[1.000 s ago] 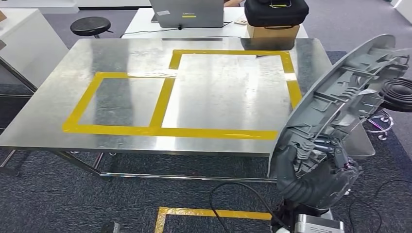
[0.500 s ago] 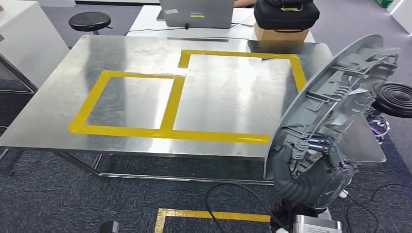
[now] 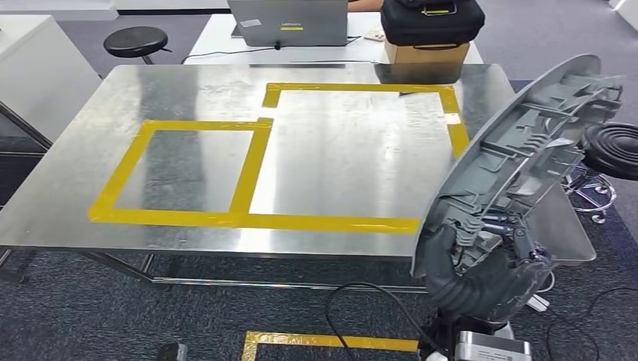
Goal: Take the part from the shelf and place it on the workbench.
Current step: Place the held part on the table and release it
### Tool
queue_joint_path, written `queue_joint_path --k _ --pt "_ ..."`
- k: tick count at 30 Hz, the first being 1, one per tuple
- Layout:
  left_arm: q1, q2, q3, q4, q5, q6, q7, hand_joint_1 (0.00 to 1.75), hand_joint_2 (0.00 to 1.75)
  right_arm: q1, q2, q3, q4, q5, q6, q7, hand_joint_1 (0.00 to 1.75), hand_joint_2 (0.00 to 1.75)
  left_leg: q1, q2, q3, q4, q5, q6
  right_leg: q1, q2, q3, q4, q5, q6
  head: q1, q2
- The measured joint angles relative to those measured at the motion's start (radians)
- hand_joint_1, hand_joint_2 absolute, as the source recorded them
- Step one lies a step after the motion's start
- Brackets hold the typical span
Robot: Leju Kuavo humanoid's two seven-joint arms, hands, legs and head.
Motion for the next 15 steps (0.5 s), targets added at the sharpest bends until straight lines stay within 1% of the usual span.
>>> queue_joint_path --k 1,2,3,4,5,6,7,8,9,10,12,13,14,15 --pt "0.0 0.0 0.0 0.0 0.0 0.001 0.0 0.0 1.75 0.0 0.0 0.0 0.0 0.0 0.0 0.0 1.75 1.75 0.001 0.0 -0.038 0.065 -0.028 -0.004 0.0 0.0 0.001 0.0 -0.001 -0.003 -0.002 0.0" --pt "0.001 0.001 0.0 0.0 0.0 0.003 0.0 0.0 1.75 0.0 0.0 0.0 0.0 0.001 0.0 0.0 1.75 1.75 0.002 0.001 -0.073 0.121 -0.048 -0.006 0.0 0.0 0.001 0.0 -0.003 -0.004 -0.002 0.0" --pt "0.001 0.001 0.0 0.0 0.0 0.005 0.0 0.0 1.75 0.0 0.0 0.0 0.0 0.001 0.0 0.0 1.75 1.75 0.002 0.001 -0.096 0.15 -0.05 -0.007 0.0 0.001 0.002 0.0 -0.004 -0.006 -0.002 0.0" --pt "0.002 0.002 0.0 0.0 -0.001 0.007 0.0 0.0 1.75 0.0 0.0 0.0 0.0 0.001 0.0 0.0 1.75 1.75 0.002 0.001 -0.101 0.144 -0.032 -0.006 0.0 0.002 0.004 0.0 -0.005 -0.006 -0.002 0.0" --pt "0.001 0.002 0.0 0.0 -0.001 0.009 0.0 0.0 1.75 0.0 0.0 0.0 0.0 0.002 0.0 0.0 1.75 1.75 0.002 0.001 -0.089 0.105 0.003 -0.004 0.0 0.003 0.006 0.0 -0.007 -0.005 -0.002 0.0" --pt "0.001 0.002 0.0 0.0 -0.002 0.012 0.0 0.0 1.75 0.0 0.0 0.0 0.0 0.003 0.0 0.0 1.75 1.75 0.002 0.001 -0.065 0.043 0.047 -0.002 0.0 0.004 0.009 -0.001 -0.008 -0.003 -0.002 0.0" --pt "0.0 0.002 0.0 0.0 -0.002 0.014 0.0 0.0 1.75 0.0 0.0 0.0 0.0 0.004 0.0 0.0 1.75 1.75 0.001 0.002 -0.04 -0.024 0.081 0.001 0.001 0.005 0.011 0.001 -0.01 0.0 -0.002 0.0" --pt "-0.001 0.002 0.0 0.0 -0.003 0.016 0.0 0.0 1.75 0.0 0.0 0.0 0.0 0.005 0.0 0.0 1.75 1.75 0.001 0.003 -0.021 -0.076 0.099 0.005 0.003 0.006 0.01 0.001 -0.01 0.004 -0.002 0.0" --pt "-0.002 0.002 0.0 0.0 -0.003 0.017 0.0 0.0 1.75 0.0 0.0 0.0 0.0 0.007 0.0 0.0 1.75 1.75 0.0 0.003 -0.01 -0.108 0.111 0.01 0.004 0.006 0.009 0.001 -0.011 0.009 -0.003 0.0" --pt "-0.002 0.002 0.001 0.0 -0.003 0.018 0.0 0.0 1.75 0.0 0.0 0.0 -0.001 0.008 0.0 0.001 1.75 1.75 -0.002 0.003 -0.008 -0.12 0.11 0.015 0.005 0.005 0.008 -0.001 -0.01 0.014 -0.003 0.0" --pt "0.0 0.002 0.001 0.0 -0.004 0.021 0.0 0.0 1.75 0.0 0.0 0.0 -0.001 0.009 0.0 0.001 1.75 1.75 0.0 0.002 -0.006 -0.127 0.121 0.027 0.005 0.005 0.007 -0.002 -0.013 0.026 -0.003 0.0" --pt "0.0 0.002 0.002 0.0 -0.005 0.023 0.0 0.0 1.75 -0.001 0.0 0.0 -0.001 0.01 0.0 0.001 1.75 1.75 0.002 0.002 -0.004 -0.13 0.123 0.033 0.004 0.004 0.002 0.011 -0.024 0.032 -0.002 0.0" --pt "0.0 0.001 0.003 0.0 -0.007 0.025 0.0 0.0 1.75 -0.001 0.0 0.0 -0.001 0.011 0.001 0.001 1.75 1.75 0.004 0.002 -0.001 -0.133 0.125 0.038 0.004 0.003 -0.012 0.043 -0.045 0.037 0.001 0.0" --pt "-0.001 0.001 0.004 0.0 -0.008 0.027 0.0 0.0 1.75 -0.001 0.0 0.0 -0.001 0.012 0.002 0.002 1.75 1.75 0.005 0.002 0.0 -0.134 0.125 0.041 0.003 0.003 -0.037 0.097 -0.075 0.04 0.004 0.0"
